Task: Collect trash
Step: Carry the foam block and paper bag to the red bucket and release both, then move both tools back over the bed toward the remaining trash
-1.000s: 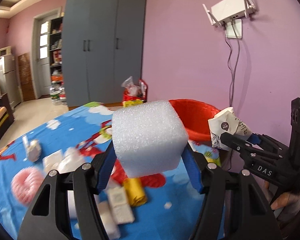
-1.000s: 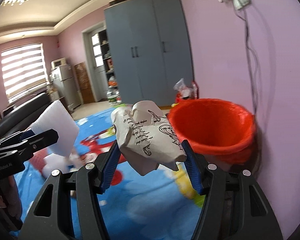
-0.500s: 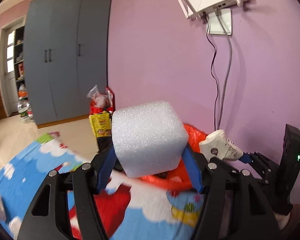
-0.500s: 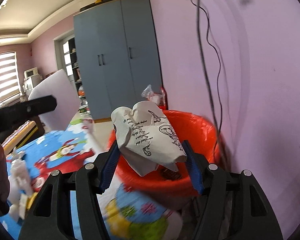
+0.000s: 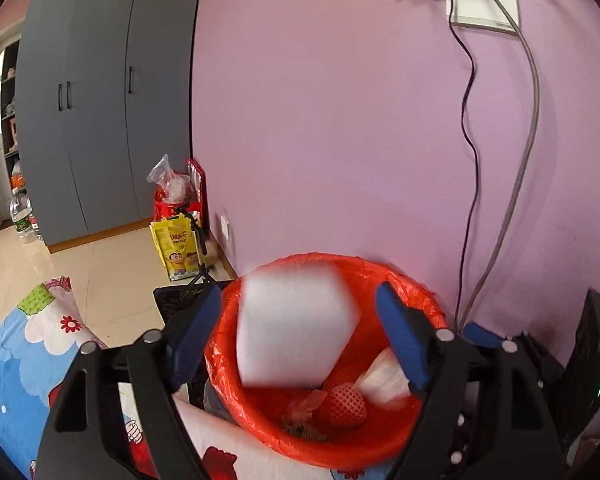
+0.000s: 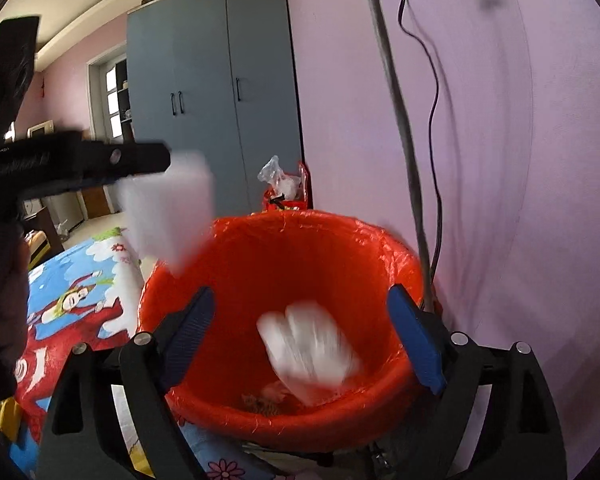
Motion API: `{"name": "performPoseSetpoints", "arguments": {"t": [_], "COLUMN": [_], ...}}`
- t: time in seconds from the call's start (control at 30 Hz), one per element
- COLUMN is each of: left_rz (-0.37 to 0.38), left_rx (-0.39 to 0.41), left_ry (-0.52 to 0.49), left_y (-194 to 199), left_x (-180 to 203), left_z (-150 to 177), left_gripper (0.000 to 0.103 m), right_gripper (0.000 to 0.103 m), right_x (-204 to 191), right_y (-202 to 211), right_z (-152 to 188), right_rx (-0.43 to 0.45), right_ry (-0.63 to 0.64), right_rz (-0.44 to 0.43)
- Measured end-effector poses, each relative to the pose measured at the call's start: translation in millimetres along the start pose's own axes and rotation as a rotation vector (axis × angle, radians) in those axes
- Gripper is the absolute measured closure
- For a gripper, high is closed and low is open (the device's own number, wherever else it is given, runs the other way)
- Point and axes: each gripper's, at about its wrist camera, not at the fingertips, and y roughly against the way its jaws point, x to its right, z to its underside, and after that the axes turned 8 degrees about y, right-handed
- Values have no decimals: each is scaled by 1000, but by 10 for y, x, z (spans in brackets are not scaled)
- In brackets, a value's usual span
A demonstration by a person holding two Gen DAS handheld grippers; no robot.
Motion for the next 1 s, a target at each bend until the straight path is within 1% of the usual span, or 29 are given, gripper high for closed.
{"name": "performPoseSetpoints", "arguments": {"t": [0.1, 0.17, 0.23, 0.27, 0.33, 0.43, 0.63, 0.7, 0.77, 0.9, 1.0], "left_rz": [-19, -42, -73, -88, -123, -180, -284, -344, -391, -468, -521], "left_rx": [19, 27, 32, 35, 53, 77, 112, 130, 142, 126, 107], "left_ry": [-10, -4, 10, 18, 36, 53, 77, 93, 130, 148, 161], "left_y": [138, 311, 524, 631, 920, 1350, 2357, 2702, 3044, 3552, 3843], "left_x": [-2, -42, -84, -94, -156, -266, -444, -544, -667, -798, -879], "left_z": [36, 78, 134, 162, 240, 384, 828, 1023, 1247, 1675, 2011], "left_gripper": [20, 16, 15, 12, 8, 6, 5, 5, 5, 5, 5], "right_gripper": [20, 20, 20, 20, 20, 20, 20, 20, 20, 20, 20], "right_x": [-56, -81, -123, -138, -190, -265, -480, -565, -649, -926, -1224], "right_y": [97, 210, 352, 426, 606, 861, 1338, 1504, 1604, 1779, 1879], "right_z": [50, 78, 87, 86, 82, 76, 88, 104, 99, 101, 143], "right_rx": [-6, -3, 5, 9, 19, 32, 42, 50, 49, 39, 23], "right_ry": [3, -5, -6, -9, -11, -8, 19, 21, 21, 60, 111], "right_rz": [-3, -12, -20, -25, -39, -56, -107, -123, -147, -198, -253]}}
